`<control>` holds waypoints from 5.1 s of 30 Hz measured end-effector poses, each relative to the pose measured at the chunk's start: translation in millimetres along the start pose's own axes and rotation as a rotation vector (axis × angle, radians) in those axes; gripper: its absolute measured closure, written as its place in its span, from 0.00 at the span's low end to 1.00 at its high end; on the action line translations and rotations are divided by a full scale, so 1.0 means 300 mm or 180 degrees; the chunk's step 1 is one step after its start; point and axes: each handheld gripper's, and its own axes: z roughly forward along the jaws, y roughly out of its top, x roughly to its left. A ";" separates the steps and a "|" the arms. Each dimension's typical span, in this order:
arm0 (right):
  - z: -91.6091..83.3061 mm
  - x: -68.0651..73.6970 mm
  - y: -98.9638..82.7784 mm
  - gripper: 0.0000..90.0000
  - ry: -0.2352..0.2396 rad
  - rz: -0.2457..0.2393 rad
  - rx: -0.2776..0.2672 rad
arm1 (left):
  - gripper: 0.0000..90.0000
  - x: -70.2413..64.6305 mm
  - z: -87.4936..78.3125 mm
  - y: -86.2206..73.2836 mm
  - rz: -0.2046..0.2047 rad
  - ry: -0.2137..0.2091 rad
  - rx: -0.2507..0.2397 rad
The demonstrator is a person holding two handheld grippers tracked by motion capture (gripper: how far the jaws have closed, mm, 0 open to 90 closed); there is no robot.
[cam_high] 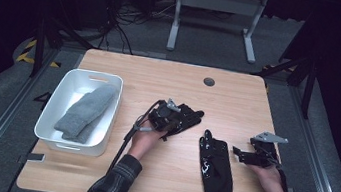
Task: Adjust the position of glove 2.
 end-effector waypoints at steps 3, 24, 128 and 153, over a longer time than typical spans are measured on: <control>0.000 0.000 0.000 0.18 -0.0003 -0.0004 0.0002 | 1.00 0.048 -0.030 -0.002 -0.0089 0.0137 -0.0031; 0.000 0.001 0.000 0.18 -0.0001 0.0002 0.0000 | 1.00 0.075 -0.018 -0.084 -0.0217 0.0211 0.0320; -0.064 0.200 0.000 1.00 0.1389 -0.0481 0.0289 | 0.98 -0.044 -0.175 -0.180 -0.0636 -0.0755 -0.0316; -0.001 0.272 0.050 1.00 0.1494 -0.0547 0.0234 | 0.98 -0.079 -0.214 -0.105 -0.0672 -0.1188 -0.0627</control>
